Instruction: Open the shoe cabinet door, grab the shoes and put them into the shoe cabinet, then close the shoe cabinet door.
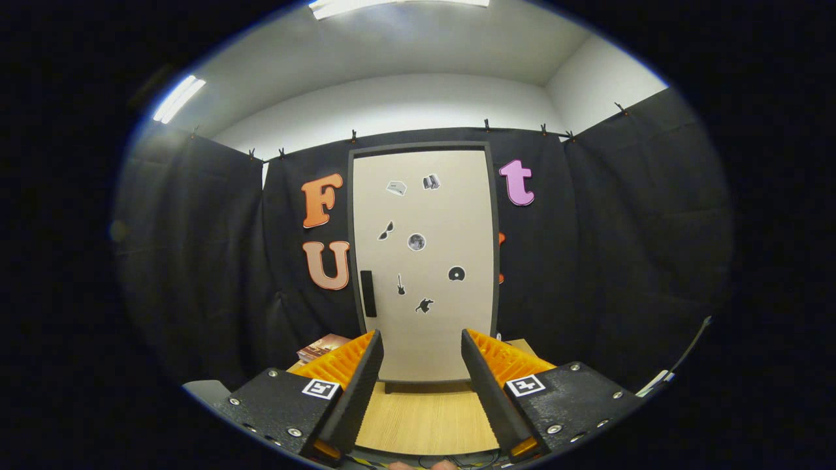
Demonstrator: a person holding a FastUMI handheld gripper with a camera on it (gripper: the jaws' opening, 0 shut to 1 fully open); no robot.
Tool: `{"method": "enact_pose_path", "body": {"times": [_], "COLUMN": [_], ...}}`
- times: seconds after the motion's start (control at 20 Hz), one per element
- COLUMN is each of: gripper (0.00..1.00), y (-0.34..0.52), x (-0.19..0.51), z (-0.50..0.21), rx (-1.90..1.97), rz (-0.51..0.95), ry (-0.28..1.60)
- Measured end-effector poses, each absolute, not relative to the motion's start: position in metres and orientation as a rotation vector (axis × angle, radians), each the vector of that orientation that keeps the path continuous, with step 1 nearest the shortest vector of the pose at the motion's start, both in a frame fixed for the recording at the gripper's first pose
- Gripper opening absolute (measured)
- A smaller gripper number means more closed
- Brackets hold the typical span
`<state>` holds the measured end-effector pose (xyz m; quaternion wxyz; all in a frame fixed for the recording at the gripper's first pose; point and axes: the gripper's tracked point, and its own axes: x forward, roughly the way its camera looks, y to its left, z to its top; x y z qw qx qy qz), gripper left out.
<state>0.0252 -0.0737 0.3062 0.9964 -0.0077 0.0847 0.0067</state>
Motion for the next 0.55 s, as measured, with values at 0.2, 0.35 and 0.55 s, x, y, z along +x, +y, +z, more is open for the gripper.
{"method": "enact_pose_path", "body": {"times": [0.2, 0.35, 0.55], "gripper": [0.78, 0.78, 0.78], "y": [-0.098, -0.104, -0.105], "x": [0.017, 0.016, 0.02], "z": [0.313, 0.315, 0.316], "rx": [-0.001, 0.011, 0.001], "rz": [-0.003, -0.008, -0.009], "ry": [0.159, 0.159, 0.159]}}
